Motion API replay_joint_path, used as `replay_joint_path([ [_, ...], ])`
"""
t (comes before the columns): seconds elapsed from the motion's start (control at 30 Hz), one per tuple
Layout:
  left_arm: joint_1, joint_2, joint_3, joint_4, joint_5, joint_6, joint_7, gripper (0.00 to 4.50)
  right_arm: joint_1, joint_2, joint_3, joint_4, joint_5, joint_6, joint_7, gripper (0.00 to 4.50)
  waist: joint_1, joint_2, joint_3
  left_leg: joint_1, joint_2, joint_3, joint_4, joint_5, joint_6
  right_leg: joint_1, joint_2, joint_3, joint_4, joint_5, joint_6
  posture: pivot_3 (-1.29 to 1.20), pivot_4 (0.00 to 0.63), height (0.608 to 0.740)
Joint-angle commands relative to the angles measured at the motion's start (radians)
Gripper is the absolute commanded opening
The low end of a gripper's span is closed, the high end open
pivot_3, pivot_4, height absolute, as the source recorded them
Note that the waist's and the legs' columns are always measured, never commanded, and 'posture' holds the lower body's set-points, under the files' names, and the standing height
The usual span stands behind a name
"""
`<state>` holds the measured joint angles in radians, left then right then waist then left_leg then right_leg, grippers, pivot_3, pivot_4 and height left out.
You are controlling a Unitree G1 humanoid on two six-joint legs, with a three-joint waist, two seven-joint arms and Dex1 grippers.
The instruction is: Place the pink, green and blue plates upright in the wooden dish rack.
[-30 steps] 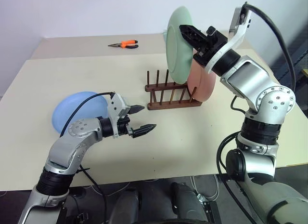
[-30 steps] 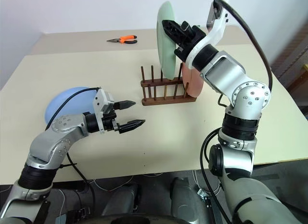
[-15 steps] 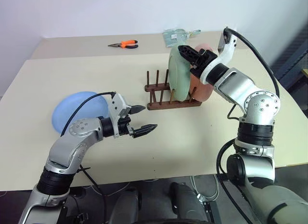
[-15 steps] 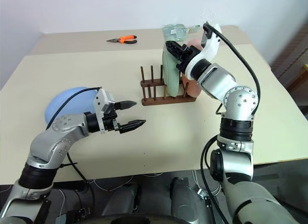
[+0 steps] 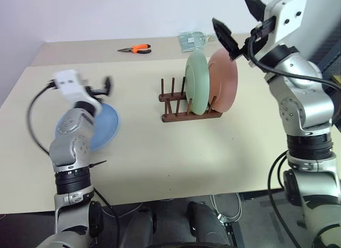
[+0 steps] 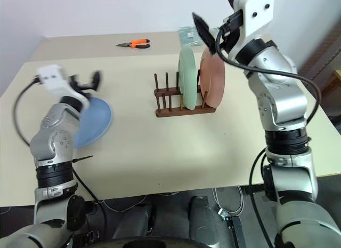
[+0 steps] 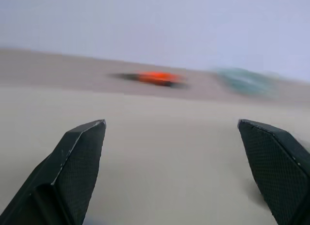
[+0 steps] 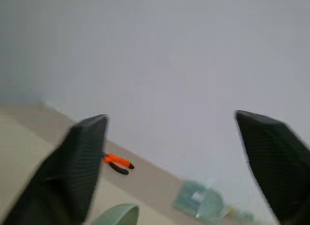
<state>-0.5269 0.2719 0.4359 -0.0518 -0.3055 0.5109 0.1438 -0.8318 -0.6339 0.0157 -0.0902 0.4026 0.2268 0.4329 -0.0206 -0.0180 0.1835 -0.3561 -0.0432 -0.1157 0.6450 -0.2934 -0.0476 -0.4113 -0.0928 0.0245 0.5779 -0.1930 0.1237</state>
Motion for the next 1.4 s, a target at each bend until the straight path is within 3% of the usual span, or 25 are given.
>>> replay_joint_path([
  [0.03,-0.007,0.010,0.121,-0.053,0.129,0.078,0.282,4.50,0.056,-0.028,0.058,-0.120,0.004,-0.022,0.184,4.48,0.002,-0.001,-0.001,0.000,0.000,0.000,0.000,0.000,0.000,0.000,0.000,0.000,0.000,0.000,0.000,0.00,0.150,0.740],
  [0.2,0.032,-0.052,0.149,-0.171,0.114,0.296,0.345,4.50,0.128,0.017,0.088,-0.170,-0.007,-0.002,0.252,4.48,0.020,-0.003,-0.001,-0.001,-0.002,-0.002,0.002,0.001,-0.001,0.002,-0.001,0.000,0.000,0.001,0.002,0.00,0.150,0.740],
  [0.4,0.127,-0.241,0.186,-0.375,0.006,0.614,0.329,4.50,0.174,0.061,0.101,-0.172,-0.023,0.010,0.280,4.48,0.027,-0.005,-0.001,-0.001,-0.003,-0.002,0.003,0.001,-0.002,0.002,-0.002,0.000,0.001,0.001,0.002,0.00,0.150,0.740],
  [0.53,0.111,-0.359,0.315,-0.398,-0.013,0.670,0.388,3.17,0.176,0.081,0.100,-0.155,-0.050,-0.001,0.285,4.50,0.026,-0.005,-0.002,0.000,-0.002,-0.001,0.002,0.001,-0.002,0.002,-0.002,-0.001,0.001,0.001,0.002,0.00,0.150,0.740],
  [0.73,0.072,-0.320,0.275,-0.365,-0.046,0.643,0.294,0.19,0.173,0.101,0.106,-0.120,-0.091,-0.002,0.291,4.50,0.032,-0.005,-0.002,0.000,-0.002,-0.001,0.002,0.001,-0.003,0.002,-0.002,-0.001,0.001,0.000,0.003,0.00,0.150,0.740],
  [0.9,0.023,-0.266,0.090,-0.420,-0.123,0.459,0.050,0.08,0.171,0.093,0.148,-0.114,-0.189,-0.069,0.308,4.50,0.034,-0.006,-0.001,-0.002,-0.003,-0.002,0.003,0.002,-0.004,0.003,-0.002,-0.001,0.000,0.001,0.001,0.00,0.150,0.740],
  [1.07,-0.029,-0.192,-0.078,-0.465,-0.154,0.334,-0.134,0.08,0.123,0.078,0.252,-0.081,-0.449,-0.291,0.277,4.50,0.014,-0.007,0.000,-0.001,-0.002,-0.001,0.001,0.002,-0.004,0.001,-0.002,-0.001,0.000,0.001,0.001,0.00,0.150,0.740],
  [1.27,-0.078,-0.157,-0.122,-0.467,-0.212,0.312,-0.189,0.08,0.088,0.077,0.292,0.005,-0.596,-0.451,0.262,4.50,0.004,-0.007,0.000,0.000,-0.002,-0.001,0.000,0.002,-0.004,0.001,-0.001,-0.001,0.000,0.001,0.001,0.00,0.150,0.740],
  [1.37,-0.093,-0.144,-0.124,-0.474,-0.237,0.316,-0.190,0.00,0.080,0.083,0.293,0.035,-0.644,-0.499,0.246,3.64,0.007,-0.007,0.000,-0.001,-0.002,-0.001,0.001,0.002,-0.004,0.001,-0.001,-0.001,0.000,0.001,0.001,0.00,0.150,0.740],
  [1.4,-0.094,-0.139,-0.125,-0.475,-0.240,0.316,-0.187,0.00,0.081,0.086,0.291,0.038,-0.652,-0.511,0.244,3.15,0.008,-0.007,0.000,-0.001,-0.002,-0.001,0.001,0.002,-0.004,0.001,-0.002,-0.001,0.000,0.001,0.001,0.00,0.150,0.740],
])
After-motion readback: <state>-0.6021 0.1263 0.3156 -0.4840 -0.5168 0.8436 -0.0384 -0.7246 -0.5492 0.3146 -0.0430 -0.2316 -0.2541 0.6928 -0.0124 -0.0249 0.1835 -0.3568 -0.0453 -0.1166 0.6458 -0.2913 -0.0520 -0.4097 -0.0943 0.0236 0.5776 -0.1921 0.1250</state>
